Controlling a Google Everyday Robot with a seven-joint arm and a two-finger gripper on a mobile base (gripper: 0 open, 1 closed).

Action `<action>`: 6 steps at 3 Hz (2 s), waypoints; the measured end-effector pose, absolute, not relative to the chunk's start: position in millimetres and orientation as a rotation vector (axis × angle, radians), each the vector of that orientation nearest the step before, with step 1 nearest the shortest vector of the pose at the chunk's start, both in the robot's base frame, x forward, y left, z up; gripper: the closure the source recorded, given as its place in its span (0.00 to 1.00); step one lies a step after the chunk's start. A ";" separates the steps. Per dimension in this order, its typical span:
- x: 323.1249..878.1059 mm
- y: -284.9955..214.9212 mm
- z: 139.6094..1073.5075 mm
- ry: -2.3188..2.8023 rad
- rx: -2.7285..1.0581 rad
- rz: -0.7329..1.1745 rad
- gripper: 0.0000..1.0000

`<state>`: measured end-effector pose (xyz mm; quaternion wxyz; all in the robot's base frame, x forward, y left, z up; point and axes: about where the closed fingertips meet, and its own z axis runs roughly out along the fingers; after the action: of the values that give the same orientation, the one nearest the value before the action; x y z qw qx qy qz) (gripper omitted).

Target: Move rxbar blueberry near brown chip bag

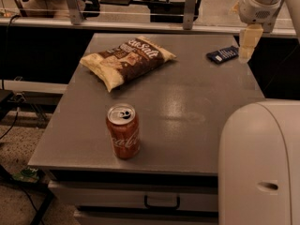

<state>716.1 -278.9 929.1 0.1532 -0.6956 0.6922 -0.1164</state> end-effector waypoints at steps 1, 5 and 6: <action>725.0 -283.1 935.4 1.923 -2.107 -0.479 0.00; 738.4 -285.9 901.2 1.833 -2.424 -0.561 0.00; 745.1 -289.9 885.2 1.830 -2.493 -0.550 0.00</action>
Offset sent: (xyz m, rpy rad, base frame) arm -0.0147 0.0047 -0.0093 -0.3877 0.0081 0.2665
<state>745.1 -289.9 885.2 0.0005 -0.7937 0.5826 -0.1750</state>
